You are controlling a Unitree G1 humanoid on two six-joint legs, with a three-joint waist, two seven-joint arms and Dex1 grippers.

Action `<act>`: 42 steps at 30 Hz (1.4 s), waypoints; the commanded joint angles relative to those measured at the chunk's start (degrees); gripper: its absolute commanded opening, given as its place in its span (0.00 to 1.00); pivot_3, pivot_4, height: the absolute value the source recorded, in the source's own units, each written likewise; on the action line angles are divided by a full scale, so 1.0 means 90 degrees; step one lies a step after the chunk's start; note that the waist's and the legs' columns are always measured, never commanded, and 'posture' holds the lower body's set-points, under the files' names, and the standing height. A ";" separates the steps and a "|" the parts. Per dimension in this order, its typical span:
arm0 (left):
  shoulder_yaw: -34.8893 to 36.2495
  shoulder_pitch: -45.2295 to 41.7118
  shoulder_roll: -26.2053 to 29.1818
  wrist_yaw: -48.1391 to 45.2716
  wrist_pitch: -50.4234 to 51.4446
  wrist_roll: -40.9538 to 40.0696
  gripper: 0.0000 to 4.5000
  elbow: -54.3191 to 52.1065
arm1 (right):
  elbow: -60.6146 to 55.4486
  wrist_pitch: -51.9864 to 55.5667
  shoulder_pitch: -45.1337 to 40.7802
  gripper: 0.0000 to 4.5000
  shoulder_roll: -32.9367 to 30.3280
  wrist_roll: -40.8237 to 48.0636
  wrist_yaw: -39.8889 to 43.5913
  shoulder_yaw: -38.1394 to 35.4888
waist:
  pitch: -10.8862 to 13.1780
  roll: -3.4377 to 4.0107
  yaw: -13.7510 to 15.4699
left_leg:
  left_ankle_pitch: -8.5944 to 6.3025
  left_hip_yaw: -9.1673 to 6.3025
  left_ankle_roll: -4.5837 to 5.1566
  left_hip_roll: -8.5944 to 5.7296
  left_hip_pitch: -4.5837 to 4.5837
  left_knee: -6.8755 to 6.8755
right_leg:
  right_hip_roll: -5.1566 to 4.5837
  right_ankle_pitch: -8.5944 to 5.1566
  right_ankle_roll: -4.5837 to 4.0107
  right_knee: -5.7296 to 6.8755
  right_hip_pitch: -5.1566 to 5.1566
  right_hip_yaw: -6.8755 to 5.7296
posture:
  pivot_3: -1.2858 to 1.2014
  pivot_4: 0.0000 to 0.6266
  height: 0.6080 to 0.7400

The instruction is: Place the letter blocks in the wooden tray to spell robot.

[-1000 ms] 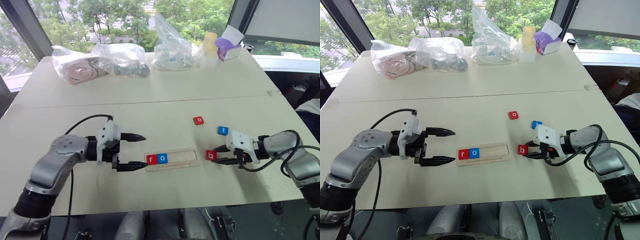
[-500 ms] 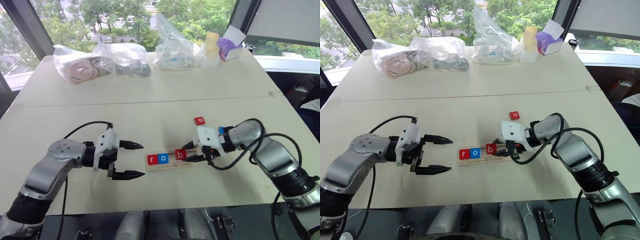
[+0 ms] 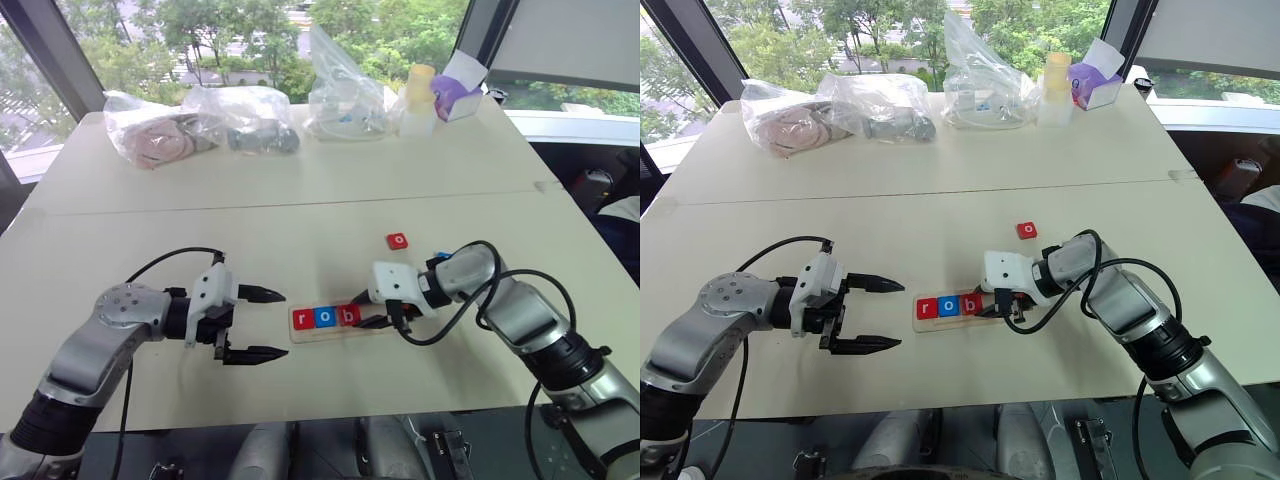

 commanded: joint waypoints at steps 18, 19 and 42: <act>0.0005 0.0037 -0.0102 0.0175 -0.0122 0.0061 1.00 -0.0253 | 0.0164 -0.0149 -0.0148 0.99 0.0303 -0.0200 -0.0043 0.0006 | 0.0000 0.0000 0.0000 | 0.0001 0.0000 -0.0001 0.0000 0.0000 0.0000 | 0.0002 0.0001 0.0000 0.0002 -0.0001 0.0000 | 0.52 0.24 1.00; 0.0005 0.0047 -0.0104 0.0184 -0.0127 0.0063 1.00 -0.0257 | 0.0143 -0.0142 -0.0143 0.99 0.0303 -0.0200 -0.0040 0.0002 | 0.0000 0.0000 0.0000 | 0.0001 0.0000 -0.0001 0.0000 0.0000 0.0000 | 0.0002 0.0001 0.0000 0.0002 -0.0001 0.0000 | 0.52 0.24 1.00; -0.0098 -0.0018 -0.0278 0.0317 -0.0097 0.0123 1.00 -0.0284 | 0.1390 0.3125 -0.0791 0.99 0.1653 -0.0619 -0.4487 -0.2241 | 0.0000 0.0001 -0.0018 | 0.0008 0.0004 -0.0013 0.0002 -0.0008 -0.0016 | 0.0006 0.0011 -0.0017 0.0015 -0.0029 0.0013 | 0.52 0.24 1.00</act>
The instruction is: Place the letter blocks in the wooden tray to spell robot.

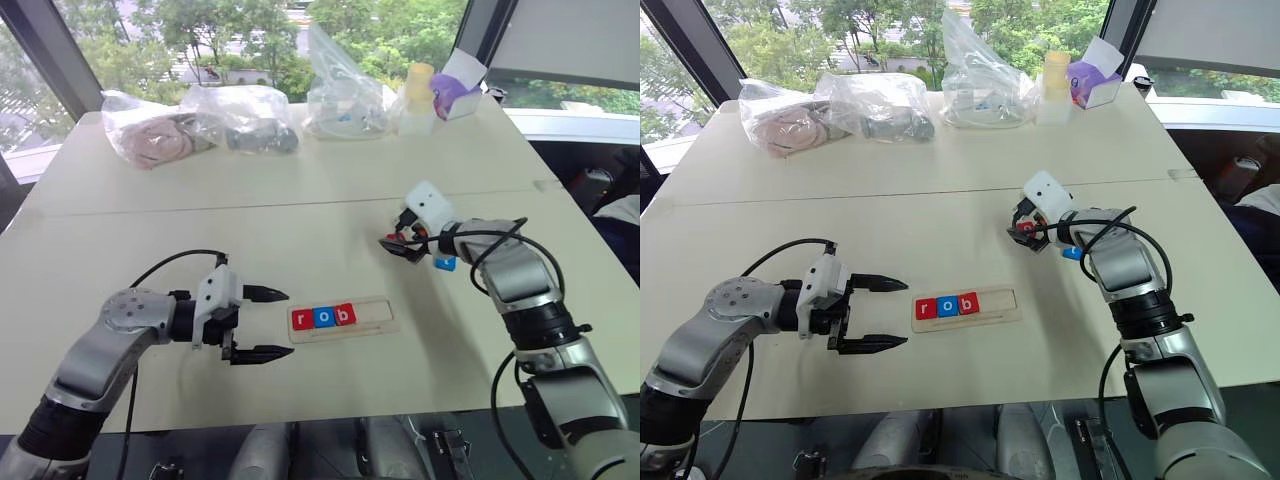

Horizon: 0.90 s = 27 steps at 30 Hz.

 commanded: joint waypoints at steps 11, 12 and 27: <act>-0.0074 -0.0174 -0.0060 0.0102 -0.0083 0.0033 1.00 -0.0117 | -0.0405 0.1517 0.0143 0.99 0.0939 0.0412 -0.1160 -0.0630 | -0.0003 0.0003 -0.0025 | 0.0001 0.0001 -0.0001 0.0007 0.0002 0.0003 | 0.0025 0.0005 -0.0004 0.0004 0.0002 0.0000 | 0.52 0.24 1.00; -0.0078 -0.0187 -0.0079 0.0126 -0.0083 0.0042 1.00 -0.0115 | -0.0389 0.1569 0.0119 0.99 0.1031 0.0421 -0.1263 -0.0670 | -0.0003 0.0003 -0.0029 | 0.0001 0.0001 -0.0001 0.0009 0.0003 0.0003 | 0.0027 0.0005 -0.0005 0.0003 0.0002 0.0001 | 0.52 0.24 1.00; -0.0104 -0.0137 -0.0232 0.0284 -0.0121 0.0080 1.00 -0.0120 | -0.2792 0.3733 0.0663 0.25 0.1029 0.0973 -0.1717 -0.1314 | -0.0003 0.0005 0.0033 | 0.0004 -0.0002 -0.0005 0.0014 -0.0008 0.0002 | 0.0032 0.0011 -0.0014 0.0003 -0.0009 0.0000 | 0.52 0.24 1.00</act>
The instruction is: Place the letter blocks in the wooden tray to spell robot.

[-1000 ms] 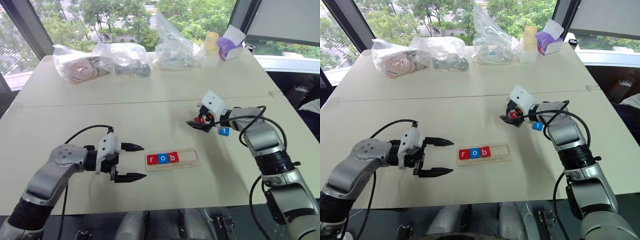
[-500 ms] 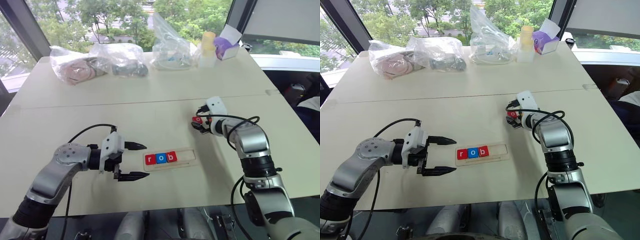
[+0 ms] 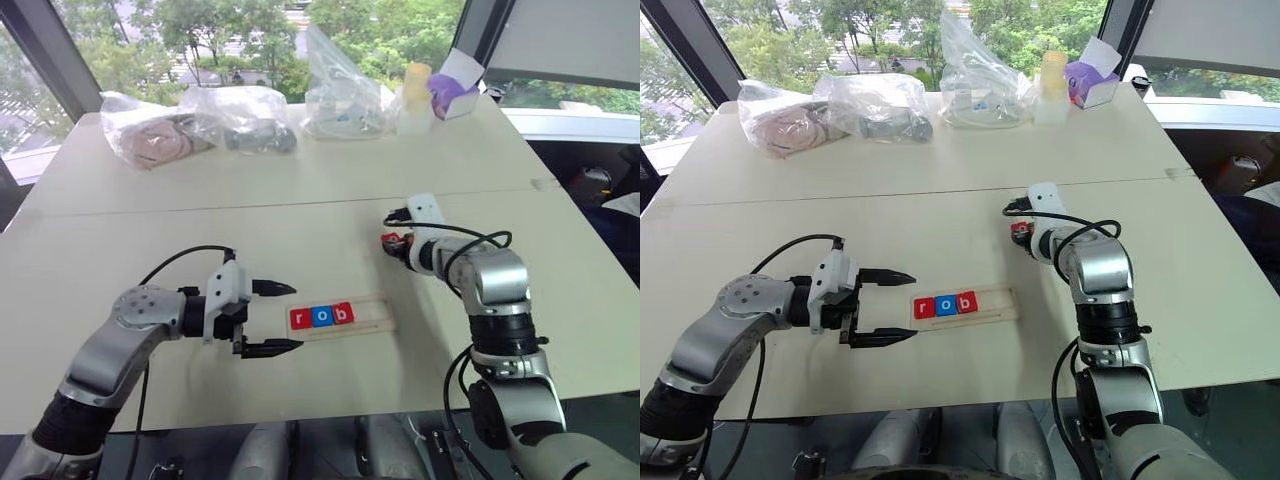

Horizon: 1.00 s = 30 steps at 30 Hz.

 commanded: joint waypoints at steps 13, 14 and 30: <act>-0.0080 -0.0111 -0.0042 -0.0212 -0.0357 0.0067 1.00 0.0193 | -0.4799 0.1771 0.3145 0.25 0.0064 0.1036 -0.0655 -0.1150 | -0.0003 0.0002 -0.0034 | 0.0000 0.0006 0.0000 0.0015 0.0008 0.0009 | 0.0011 -0.0004 -0.0005 0.0001 0.0007 0.0003 | 0.52 0.24 1.00; -0.0095 -0.0146 -0.0045 -0.0243 -0.0381 0.0083 1.00 0.0234 | -0.4765 0.1771 0.3121 0.25 0.0105 0.1060 -0.0731 -0.1180 | -0.0003 0.0002 -0.0033 | 0.0001 0.0006 0.0000 0.0015 0.0010 0.0011 | 0.0011 -0.0007 -0.0010 0.0001 0.0011 0.0002 | 0.52 0.24 1.00; -0.0134 -0.0384 -0.0107 -0.0294 -0.0409 0.0128 1.00 0.0403 | -0.3144 -0.1808 0.2748 0.99 -0.3972 0.2062 0.2796 -0.0673 | 0.0005 0.0000 -0.0011 | 0.0000 0.0006 0.0003 0.0015 0.0015 0.0014 | 0.0007 -0.0013 -0.0003 -0.0021 0.0039 -0.0019 | 0.52 0.24 1.00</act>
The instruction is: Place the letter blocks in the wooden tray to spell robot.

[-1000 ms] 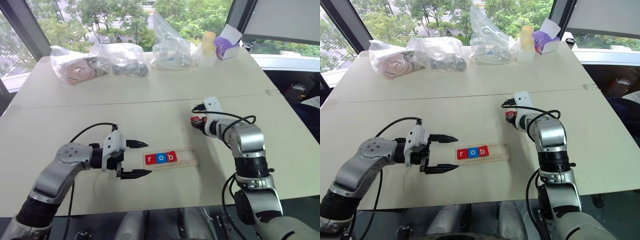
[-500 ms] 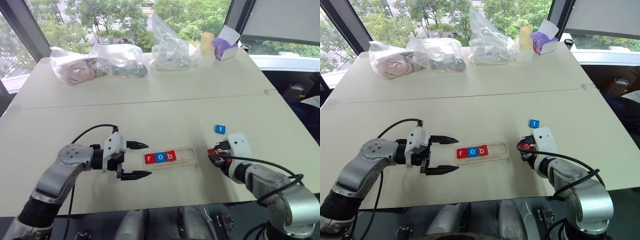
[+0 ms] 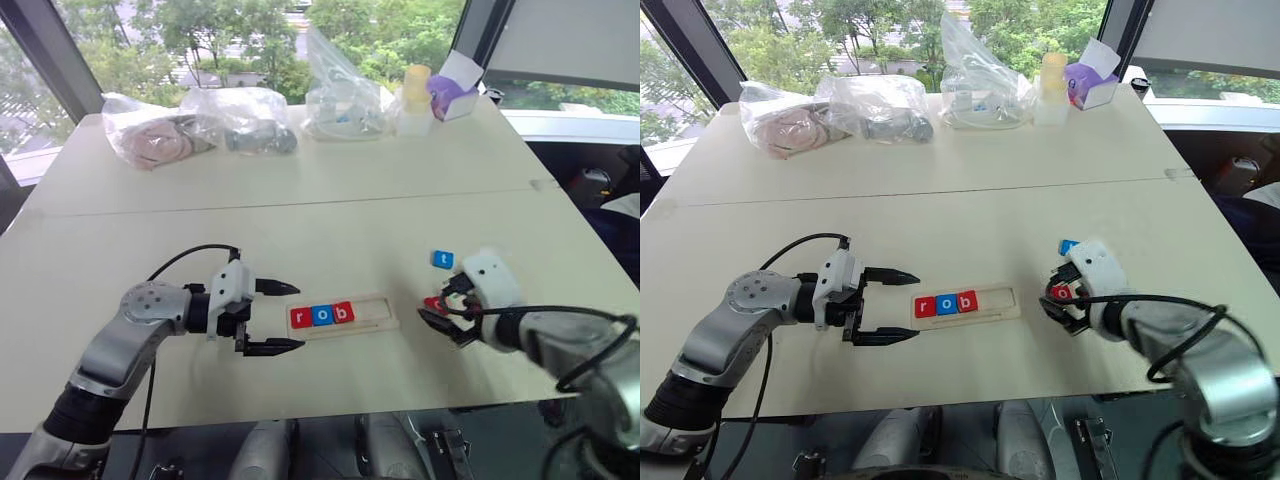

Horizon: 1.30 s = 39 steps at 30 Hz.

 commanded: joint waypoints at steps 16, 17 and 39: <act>0.0133 -0.0046 0.0005 0.0253 0.0046 -0.0061 1.00 -0.0291 | 0.5694 -0.7954 -0.1371 0.99 -0.1194 -0.2137 0.4681 0.2261 | 0.0008 -0.0005 0.0011 | -0.0003 0.0000 0.0003 0.0001 0.0006 -0.0002 | -0.0004 0.0004 0.0013 -0.0006 0.0006 0.0006 | 0.52 0.24 1.00; 0.0140 -0.0037 0.0013 0.0266 0.0054 -0.0064 1.00 -0.0302 | 0.5749 -0.7979 -0.1411 0.99 -0.1168 -0.2151 0.4724 0.2279 | 0.0008 -0.0004 0.0014 | -0.0003 -0.0001 0.0003 -0.0001 0.0003 -0.0001 | -0.0006 0.0005 0.0013 -0.0007 0.0005 0.0006 | 0.52 0.24 1.00; 0.0099 -0.0075 0.0010 0.0259 0.0051 -0.0054 1.00 -0.0288 | 0.3981 -0.6884 -0.1984 0.24 -0.0400 -0.1905 0.4849 0.2601 | 0.0009 -0.0003 0.0029 | -0.0003 -0.0003 0.0001 -0.0001 0.0004 0.0001 | -0.0009 0.0005 0.0011 0.0001 -0.0001 0.0014 | 0.52 0.24 1.00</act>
